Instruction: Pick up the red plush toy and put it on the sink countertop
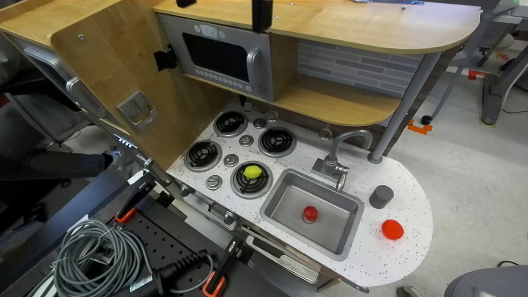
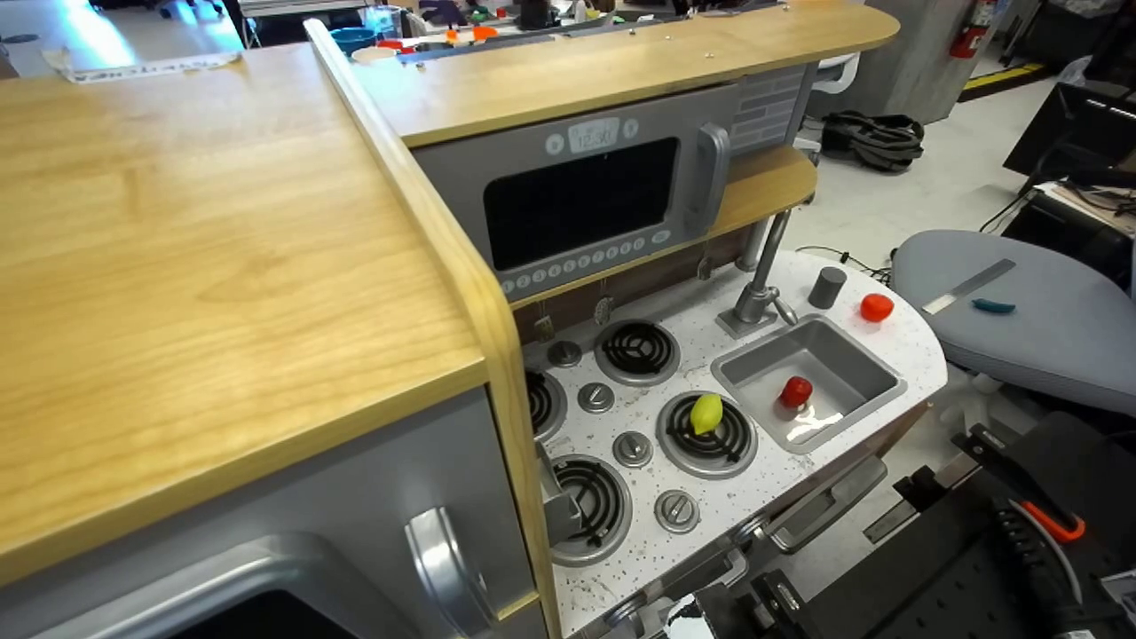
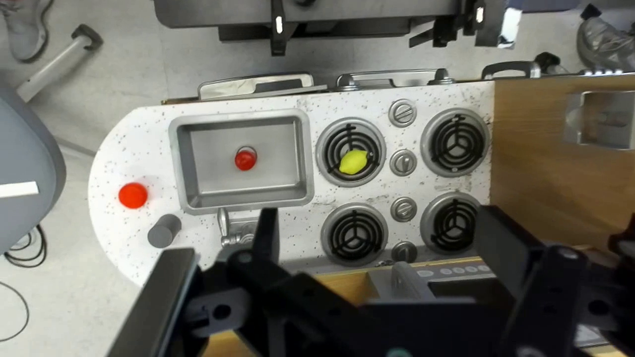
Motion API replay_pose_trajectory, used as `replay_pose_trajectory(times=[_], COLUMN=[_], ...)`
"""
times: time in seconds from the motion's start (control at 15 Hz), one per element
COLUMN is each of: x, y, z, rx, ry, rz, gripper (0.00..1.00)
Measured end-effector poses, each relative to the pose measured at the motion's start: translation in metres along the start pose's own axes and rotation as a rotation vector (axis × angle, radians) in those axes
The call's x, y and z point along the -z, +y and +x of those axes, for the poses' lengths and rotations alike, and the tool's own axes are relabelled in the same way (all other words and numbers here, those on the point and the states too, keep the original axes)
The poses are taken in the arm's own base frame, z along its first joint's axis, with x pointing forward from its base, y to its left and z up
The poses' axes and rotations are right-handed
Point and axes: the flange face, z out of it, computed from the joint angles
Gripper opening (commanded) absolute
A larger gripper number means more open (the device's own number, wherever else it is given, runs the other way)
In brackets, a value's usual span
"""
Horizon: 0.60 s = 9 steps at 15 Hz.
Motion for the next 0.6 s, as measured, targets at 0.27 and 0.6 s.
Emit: replay_pose_trajectory(times=[0.27, 0.6], x=[-0.068, -0.15], y=[0.0, 0.022], z=[0.04, 0.058], rx=[0.031, 0.037], ry=[-0.01, -0.131], rz=[-0.057, -0.059], gripper=[1.0, 1.0])
